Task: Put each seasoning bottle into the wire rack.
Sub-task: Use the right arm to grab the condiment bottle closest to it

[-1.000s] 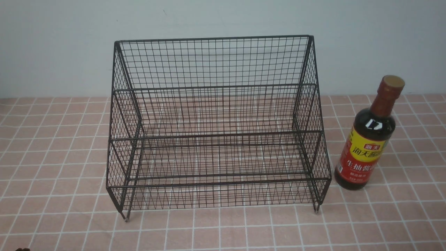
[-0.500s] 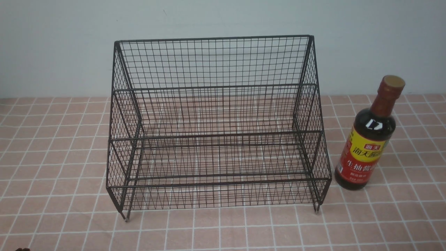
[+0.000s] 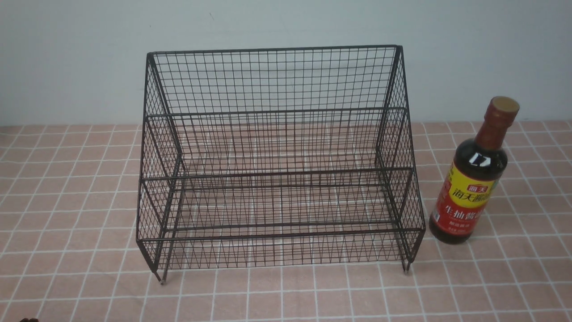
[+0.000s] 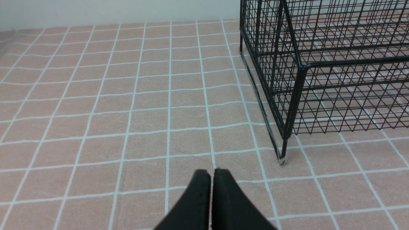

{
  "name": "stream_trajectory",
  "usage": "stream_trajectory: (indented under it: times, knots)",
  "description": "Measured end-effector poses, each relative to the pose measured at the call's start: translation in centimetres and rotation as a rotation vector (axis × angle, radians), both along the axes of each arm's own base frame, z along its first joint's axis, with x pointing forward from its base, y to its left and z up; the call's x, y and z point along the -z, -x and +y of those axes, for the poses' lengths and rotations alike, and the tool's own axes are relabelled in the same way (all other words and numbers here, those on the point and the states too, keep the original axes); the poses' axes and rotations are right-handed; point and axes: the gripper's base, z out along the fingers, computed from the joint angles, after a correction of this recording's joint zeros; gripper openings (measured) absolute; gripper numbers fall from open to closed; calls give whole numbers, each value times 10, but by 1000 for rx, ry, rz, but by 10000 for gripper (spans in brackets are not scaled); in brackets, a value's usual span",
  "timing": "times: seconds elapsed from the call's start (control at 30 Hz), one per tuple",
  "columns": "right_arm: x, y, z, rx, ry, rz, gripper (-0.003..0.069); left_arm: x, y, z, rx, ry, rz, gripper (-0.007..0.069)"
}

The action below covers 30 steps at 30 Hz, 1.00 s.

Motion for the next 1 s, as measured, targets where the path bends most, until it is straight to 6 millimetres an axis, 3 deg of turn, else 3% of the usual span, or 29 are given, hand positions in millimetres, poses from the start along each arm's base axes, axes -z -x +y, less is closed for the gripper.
stream_trajectory:
  times: [0.2, 0.33, 0.5, 0.6, 0.77, 0.83, 1.0]
  knots:
    - [-1, 1, 0, 0, 2, -17, -14, 0, 0, 0, 0, 0, 0, -7]
    - [-3, 2, -1, -38, -102, -43, -14, 0, 0, 0, 0, 0, 0, -7]
    - [-20, 9, -1, -104, -203, -211, -14, 0, 0, 0, 0, 0, 0, -7]
    - [-36, 4, -1, -103, -206, -179, -14, 0, 0, 0, 0, 0, 0, -7]
    - [-68, -17, 1, -83, -137, -39, -14, 0, 0, 0, 0, 0, 0, -7]
    - [-77, -37, 2, -81, -101, 54, -14, 0, 0, 0, 0, 0, 0, -7]
    - [-79, -74, 5, -107, -83, 204, -9, 0, 0, 0, 0, 0, 0, -7]
